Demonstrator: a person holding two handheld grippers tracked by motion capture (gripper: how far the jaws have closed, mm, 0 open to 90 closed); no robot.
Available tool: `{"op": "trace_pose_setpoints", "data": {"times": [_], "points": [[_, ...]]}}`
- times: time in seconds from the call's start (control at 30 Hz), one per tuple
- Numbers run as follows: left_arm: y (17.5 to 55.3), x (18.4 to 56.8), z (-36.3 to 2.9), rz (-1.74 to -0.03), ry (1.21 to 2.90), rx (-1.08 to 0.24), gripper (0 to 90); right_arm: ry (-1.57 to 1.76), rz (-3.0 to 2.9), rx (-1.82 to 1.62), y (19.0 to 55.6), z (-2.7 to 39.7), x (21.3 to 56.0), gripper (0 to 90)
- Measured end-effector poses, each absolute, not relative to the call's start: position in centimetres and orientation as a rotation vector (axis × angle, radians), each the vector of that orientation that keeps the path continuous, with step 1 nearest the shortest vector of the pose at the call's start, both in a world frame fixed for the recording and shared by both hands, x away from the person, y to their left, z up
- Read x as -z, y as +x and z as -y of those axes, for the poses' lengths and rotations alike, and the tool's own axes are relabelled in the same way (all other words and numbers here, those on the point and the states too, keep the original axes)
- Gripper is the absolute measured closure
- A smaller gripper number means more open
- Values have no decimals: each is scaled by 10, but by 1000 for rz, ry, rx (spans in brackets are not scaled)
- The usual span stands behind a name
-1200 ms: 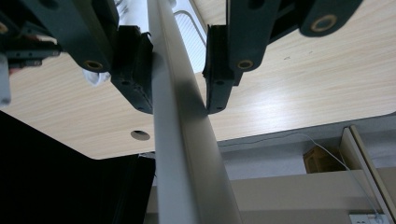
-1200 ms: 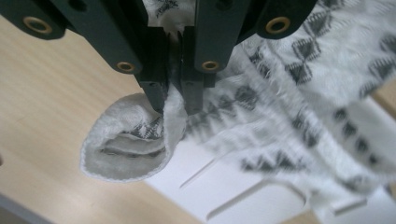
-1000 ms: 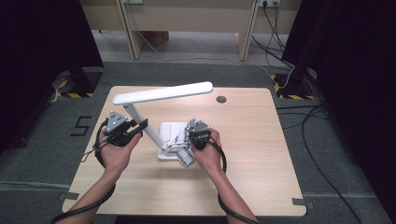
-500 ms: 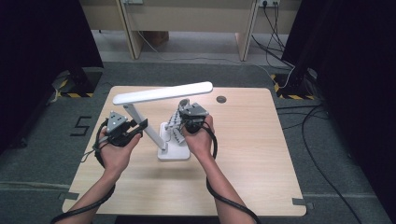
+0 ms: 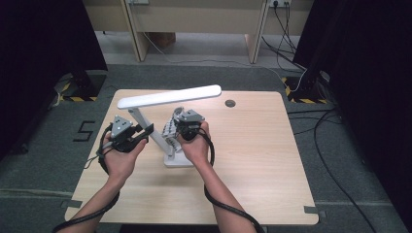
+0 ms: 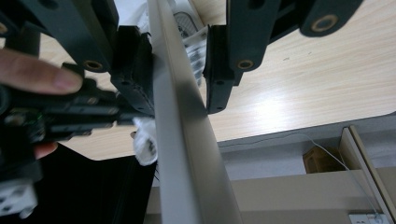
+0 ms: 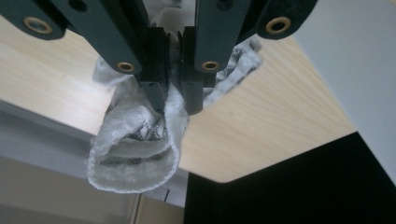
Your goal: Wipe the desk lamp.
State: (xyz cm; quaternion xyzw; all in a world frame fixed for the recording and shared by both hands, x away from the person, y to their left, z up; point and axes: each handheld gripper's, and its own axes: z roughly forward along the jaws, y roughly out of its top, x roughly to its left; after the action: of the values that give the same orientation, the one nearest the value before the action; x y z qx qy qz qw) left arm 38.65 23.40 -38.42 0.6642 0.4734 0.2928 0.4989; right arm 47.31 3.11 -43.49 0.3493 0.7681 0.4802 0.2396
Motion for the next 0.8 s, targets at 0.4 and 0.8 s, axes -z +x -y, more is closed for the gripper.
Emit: {"op": "trace_pose_setpoints", "data": {"times": [0.4,0.8], "points": [[387,384,-234,-1146,1608,-714,646,978,-2272,-1150,478,-34,479,854],[387,384,-234,-1150,1605,-721,656,981,-2308,-1040,477,-25,492,854]]}}
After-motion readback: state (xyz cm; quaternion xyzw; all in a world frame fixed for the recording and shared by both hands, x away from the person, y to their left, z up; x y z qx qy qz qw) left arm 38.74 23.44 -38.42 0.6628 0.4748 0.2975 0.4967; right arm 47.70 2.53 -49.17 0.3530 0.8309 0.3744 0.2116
